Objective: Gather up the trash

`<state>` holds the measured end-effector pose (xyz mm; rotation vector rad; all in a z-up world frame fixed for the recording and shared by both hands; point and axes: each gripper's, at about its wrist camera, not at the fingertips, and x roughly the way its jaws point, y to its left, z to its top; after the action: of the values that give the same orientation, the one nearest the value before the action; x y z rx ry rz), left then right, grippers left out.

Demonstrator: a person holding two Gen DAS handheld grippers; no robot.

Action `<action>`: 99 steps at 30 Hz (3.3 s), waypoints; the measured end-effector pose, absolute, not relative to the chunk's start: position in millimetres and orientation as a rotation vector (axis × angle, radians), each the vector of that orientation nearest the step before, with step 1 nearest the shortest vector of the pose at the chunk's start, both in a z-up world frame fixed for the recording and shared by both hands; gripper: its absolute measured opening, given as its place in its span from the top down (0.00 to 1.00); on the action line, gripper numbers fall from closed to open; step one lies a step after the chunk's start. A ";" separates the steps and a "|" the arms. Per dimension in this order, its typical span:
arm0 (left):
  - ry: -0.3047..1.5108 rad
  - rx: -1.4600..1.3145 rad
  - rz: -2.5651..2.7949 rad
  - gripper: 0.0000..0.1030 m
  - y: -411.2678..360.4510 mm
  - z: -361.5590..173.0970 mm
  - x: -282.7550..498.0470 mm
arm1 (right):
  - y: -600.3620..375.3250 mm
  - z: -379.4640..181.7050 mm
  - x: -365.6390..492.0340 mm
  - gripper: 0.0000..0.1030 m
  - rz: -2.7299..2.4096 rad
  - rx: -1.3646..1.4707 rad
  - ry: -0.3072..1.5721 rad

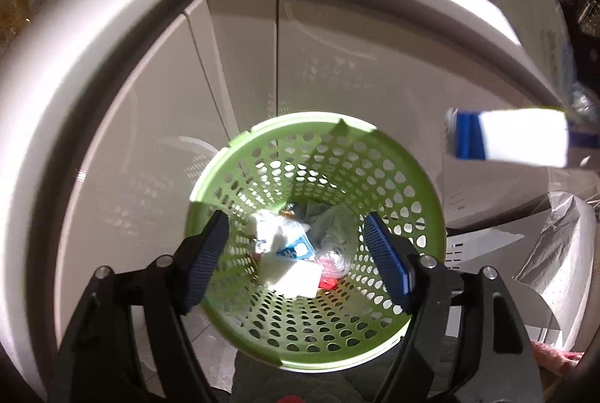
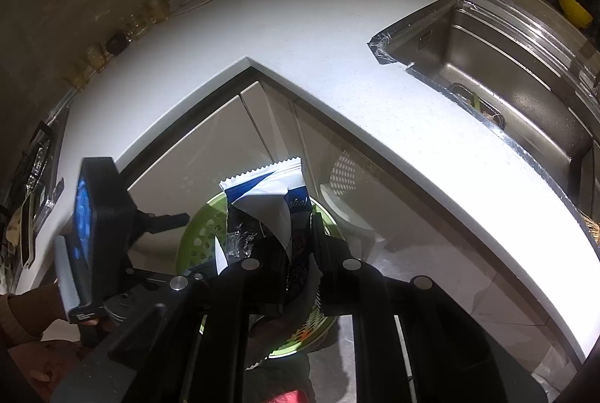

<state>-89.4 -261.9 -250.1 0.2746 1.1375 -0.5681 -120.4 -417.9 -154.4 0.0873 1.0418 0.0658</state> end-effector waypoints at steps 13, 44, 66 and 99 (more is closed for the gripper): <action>1.035 0.264 -0.533 0.20 -222.4 -198.0 -101.5 | -399.6 -184.9 -118.4 0.86 0.149 0.056 1.088; 0.977 0.213 -0.420 0.17 -193.7 -150.9 -86.5 | -362.4 -204.3 -94.6 0.02 0.129 -0.014 1.152; 0.841 0.191 -0.384 0.12 -189.6 -82.2 -66.0 | -361.4 -87.7 -83.6 0.02 0.106 -0.013 0.938; 0.547 -0.006 -0.067 0.08 -137.2 70.9 -1.0 | -326.0 89.3 -33.2 0.02 0.124 -0.096 0.507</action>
<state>-1.0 -137.2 70.9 -0.0064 0.5472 -0.0667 -33.2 -326.0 89.3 -0.0960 0.5072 0.1239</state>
